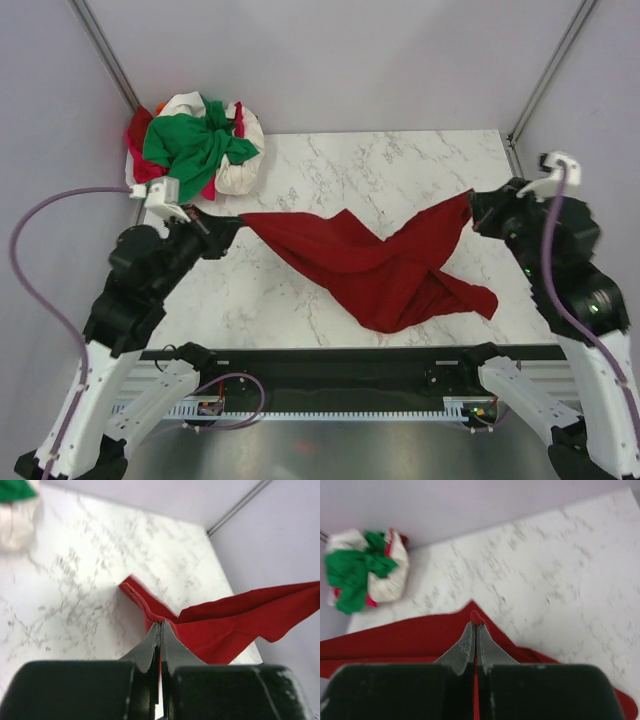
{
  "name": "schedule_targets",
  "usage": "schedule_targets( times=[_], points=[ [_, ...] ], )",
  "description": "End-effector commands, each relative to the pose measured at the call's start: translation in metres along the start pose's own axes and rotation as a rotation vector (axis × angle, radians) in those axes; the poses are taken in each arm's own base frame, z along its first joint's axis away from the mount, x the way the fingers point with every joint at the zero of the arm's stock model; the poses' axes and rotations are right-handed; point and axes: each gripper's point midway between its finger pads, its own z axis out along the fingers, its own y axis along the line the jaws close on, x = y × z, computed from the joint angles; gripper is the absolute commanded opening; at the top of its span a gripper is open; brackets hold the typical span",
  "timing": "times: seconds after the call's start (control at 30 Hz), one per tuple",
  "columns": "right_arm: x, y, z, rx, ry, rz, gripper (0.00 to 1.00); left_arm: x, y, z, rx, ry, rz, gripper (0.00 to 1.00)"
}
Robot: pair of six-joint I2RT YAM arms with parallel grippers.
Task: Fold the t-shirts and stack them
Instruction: Flatten the tshirt out
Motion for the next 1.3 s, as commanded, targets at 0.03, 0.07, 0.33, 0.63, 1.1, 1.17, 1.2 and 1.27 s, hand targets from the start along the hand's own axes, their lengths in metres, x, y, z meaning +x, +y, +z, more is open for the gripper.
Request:
schedule_targets(
  times=[0.03,0.07,0.33,0.63,1.1,1.17,1.2,1.27],
  points=[
    [-0.101,0.033,-0.114,-0.22,-0.349,0.037,0.0,-0.055,-0.05,-0.062,0.174,-0.118,0.195,0.02],
    [-0.111,0.033,-0.131,-0.237,-0.392,0.042,0.0,-0.078,-0.068,-0.085,0.225,-0.19,0.22,0.02],
    [-0.179,0.004,-0.291,-0.278,-0.818,0.116,0.0,-0.147,-0.139,-0.203,0.482,-0.466,0.375,0.02],
    [-0.216,-0.032,-0.219,0.157,-0.732,0.066,0.0,-0.175,-0.151,-0.182,0.445,-0.458,0.356,0.02],
    [-0.099,-0.109,0.157,0.775,-0.045,-0.249,0.0,-0.061,0.039,0.173,-0.248,0.184,0.175,0.02],
    [-0.061,-0.135,0.225,0.725,0.116,-0.229,0.0,-0.041,0.08,0.213,-0.302,0.296,0.091,0.04],
    [-0.052,-0.142,0.241,0.724,0.166,-0.222,0.2,-0.036,0.086,0.221,-0.313,0.325,0.057,0.12],
    [-0.037,-0.138,0.279,0.648,0.259,-0.207,0.5,-0.035,0.093,0.237,-0.329,0.348,0.048,0.44]
  ],
)
